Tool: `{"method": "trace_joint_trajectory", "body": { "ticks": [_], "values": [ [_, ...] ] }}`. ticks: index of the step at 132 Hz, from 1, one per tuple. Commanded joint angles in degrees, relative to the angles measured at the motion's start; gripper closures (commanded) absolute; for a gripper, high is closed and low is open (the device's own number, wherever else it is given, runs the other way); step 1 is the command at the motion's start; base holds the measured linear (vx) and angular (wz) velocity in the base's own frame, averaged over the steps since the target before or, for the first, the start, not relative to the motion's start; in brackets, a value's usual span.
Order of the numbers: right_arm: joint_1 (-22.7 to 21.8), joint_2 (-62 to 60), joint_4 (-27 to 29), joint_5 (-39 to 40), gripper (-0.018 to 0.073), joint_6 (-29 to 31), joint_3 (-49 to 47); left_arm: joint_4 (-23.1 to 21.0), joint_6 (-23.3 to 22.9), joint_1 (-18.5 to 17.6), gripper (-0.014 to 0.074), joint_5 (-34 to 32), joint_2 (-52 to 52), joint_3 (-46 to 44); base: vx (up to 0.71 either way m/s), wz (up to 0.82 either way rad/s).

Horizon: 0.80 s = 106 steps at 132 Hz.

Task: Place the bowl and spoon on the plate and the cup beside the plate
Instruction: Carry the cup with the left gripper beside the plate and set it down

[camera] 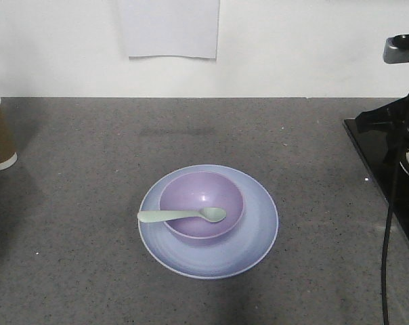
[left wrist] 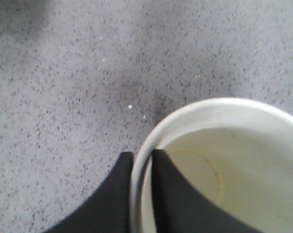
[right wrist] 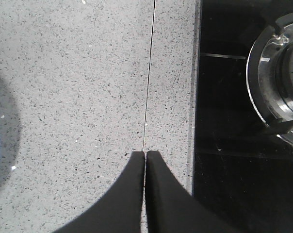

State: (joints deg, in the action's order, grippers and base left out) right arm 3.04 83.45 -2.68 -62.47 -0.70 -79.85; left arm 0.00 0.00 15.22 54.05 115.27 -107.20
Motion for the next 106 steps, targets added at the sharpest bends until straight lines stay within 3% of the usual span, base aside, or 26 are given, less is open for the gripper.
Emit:
{"method": "trace_joint_trajectory", "body": {
  "ticks": [1,30,44,62,63,90,106],
  "values": [
    [-0.3,-2.2,-0.5,1.9,0.0566,0.2,-1.4,-0.6,1.6,0.1,0.0606,-2.9,-3.7,-2.1,0.0,0.0],
    [-0.3,-2.2,-0.5,1.9,0.0566,0.2,-1.4,-10.6,11.9,-0.6,0.0605,0.7,-7.1,-2.1,0.0,0.0],
    [-0.3,-2.2,-0.5,1.9,0.0566,0.2,-1.4,-13.7,14.2,-2.1,0.0605,2.6,-9.9,-2.1,0.0,0.0],
    [-0.3,-2.2,-0.5,1.9,0.0566,0.2,-1.4,-14.3,15.2,-5.5,0.0605,4.4,-12.9,-2.0,0.0,0.0],
    [-0.3,-2.2,-0.5,1.9,0.0566,0.2,-1.4,-14.3,15.2,-7.0,0.0605,4.6,-13.6,-2.0,0.0,0.0],
    [-0.3,-2.2,-0.5,1.9,0.0566,0.2,-1.4,-14.0,15.2,-15.0,0.0605,6.2,-15.2,-2.0,0.0,0.0],
    [-0.3,-2.2,-0.5,1.9,0.0566,0.2,-1.4,-11.5,15.0,-20.3,0.0605,6.4,-15.0,-1.0,0.0,0.0]
  ]
}}
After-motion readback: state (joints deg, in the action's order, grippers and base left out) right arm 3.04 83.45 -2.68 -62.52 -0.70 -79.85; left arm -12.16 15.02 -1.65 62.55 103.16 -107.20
